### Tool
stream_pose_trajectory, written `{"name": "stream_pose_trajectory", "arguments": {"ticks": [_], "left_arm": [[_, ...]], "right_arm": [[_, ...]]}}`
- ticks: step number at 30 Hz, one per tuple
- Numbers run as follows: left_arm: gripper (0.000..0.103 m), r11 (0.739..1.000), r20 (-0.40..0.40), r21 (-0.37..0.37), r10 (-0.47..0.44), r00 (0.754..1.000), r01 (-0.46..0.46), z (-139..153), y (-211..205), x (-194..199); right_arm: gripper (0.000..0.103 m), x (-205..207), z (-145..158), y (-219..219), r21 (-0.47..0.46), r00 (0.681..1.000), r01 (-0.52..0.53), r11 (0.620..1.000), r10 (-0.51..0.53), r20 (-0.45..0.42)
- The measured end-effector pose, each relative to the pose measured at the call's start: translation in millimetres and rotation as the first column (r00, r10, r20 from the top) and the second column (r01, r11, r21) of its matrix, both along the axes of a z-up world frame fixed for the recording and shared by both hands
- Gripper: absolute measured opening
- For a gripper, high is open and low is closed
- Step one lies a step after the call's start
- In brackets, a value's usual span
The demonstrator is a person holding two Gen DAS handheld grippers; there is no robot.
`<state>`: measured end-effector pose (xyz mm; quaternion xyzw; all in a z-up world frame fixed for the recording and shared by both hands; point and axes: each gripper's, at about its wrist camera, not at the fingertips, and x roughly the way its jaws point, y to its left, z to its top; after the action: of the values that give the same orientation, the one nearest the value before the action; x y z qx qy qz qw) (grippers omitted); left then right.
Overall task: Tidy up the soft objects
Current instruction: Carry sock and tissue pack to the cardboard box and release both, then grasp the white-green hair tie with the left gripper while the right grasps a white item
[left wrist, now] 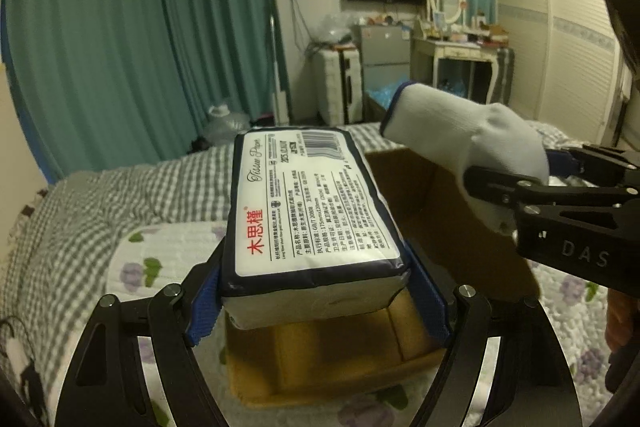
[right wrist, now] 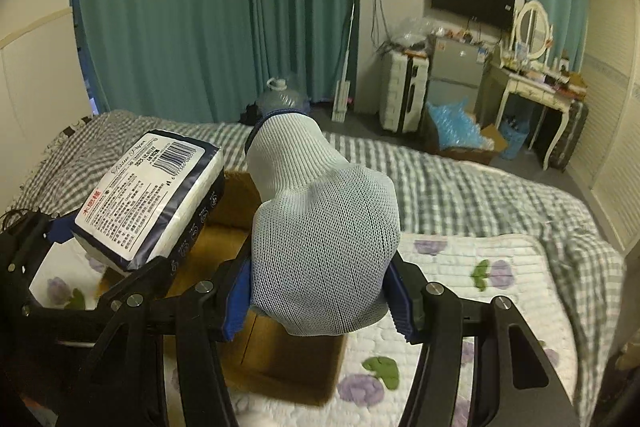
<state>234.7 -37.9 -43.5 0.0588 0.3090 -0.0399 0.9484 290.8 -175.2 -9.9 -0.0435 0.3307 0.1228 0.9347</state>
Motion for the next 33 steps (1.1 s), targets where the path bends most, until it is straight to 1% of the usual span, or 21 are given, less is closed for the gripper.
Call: {"name": "stream_pose_trajectory", "arguments": {"ticks": [3,5,6,8,10,12,14,15,19,21,24,27,30,33], "left_arm": [[0.084,1.000,0.008,-0.002,-0.010,1.000,0.010,-2,-5,4],[0.085,1.000,0.030,0.006,0.003,1.000,-0.003,-1,-7,2],[0.086,1.000,0.035,0.009,0.015,0.999,-0.015,1,-6,1],[0.087,1.000,0.031,0.006,0.020,0.999,-0.021,5,-6,1],[0.090,1.000,0.032,-0.003,0.028,0.999,-0.028,12,-3,-4],[0.097,0.999,0.039,-0.009,0.035,0.999,-0.034,20,2,-11],[0.100,0.999,0.050,-0.008,0.034,0.998,-0.033,31,5,-23],[0.100,1.000,0.058,-0.007,0.031,0.998,-0.031,37,7,-28],[0.101,1.000,0.093,-0.006,0.029,0.995,-0.028,67,16,-57],[0.103,1.000,0.101,0.000,0.022,0.995,-0.023,82,19,-74],[0.103,0.999,0.126,0.031,0.022,0.992,-0.026,103,21,-99],[0.103,0.998,0.147,0.047,0.035,0.989,-0.043,117,23,-125],[0.103,0.999,0.142,0.026,0.021,0.990,-0.025,124,29,-148],[0.103,1.000,0.133,0.017,0.014,0.991,-0.017,124,32,-172]], "right_arm": [[0.057,20,-15,2,0.024,0.999,-0.014,1.000,0.014,-0.032],[0.062,24,-21,2,0.035,0.999,-0.023,0.999,0.024,-0.032],[0.065,25,-24,2,0.047,0.999,-0.030,0.998,0.032,-0.035],[0.084,25,-26,2,0.076,0.998,-0.043,0.996,0.046,-0.042],[0.086,22,-23,-4,0.099,0.999,-0.039,0.994,0.041,-0.022],[0.088,15,-16,-9,0.112,1.000,-0.026,0.993,0.027,-0.006],[0.094,5,-5,-16,0.129,1.000,-0.013,0.992,0.013,0.008],[0.095,0,2,-21,0.131,1.000,-0.006,0.991,0.004,0.015],[0.103,-32,33,-29,0.093,0.998,0.016,0.996,-0.021,0.054],[0.103,-55,54,-33,0.062,0.996,0.033,0.998,-0.038,0.085],[0.103,-88,84,-37,0.023,0.991,0.058,0.998,-0.060,0.120],[0.103,-122,108,-39,-0.009,0.985,0.114,0.994,-0.111,0.135],[0.103,-154,128,-39,-0.029,0.981,0.108,0.994,-0.102,0.163],[0.103,-184,137,-39,-0.039,0.983,0.086,0.996,-0.078,0.164]]}}
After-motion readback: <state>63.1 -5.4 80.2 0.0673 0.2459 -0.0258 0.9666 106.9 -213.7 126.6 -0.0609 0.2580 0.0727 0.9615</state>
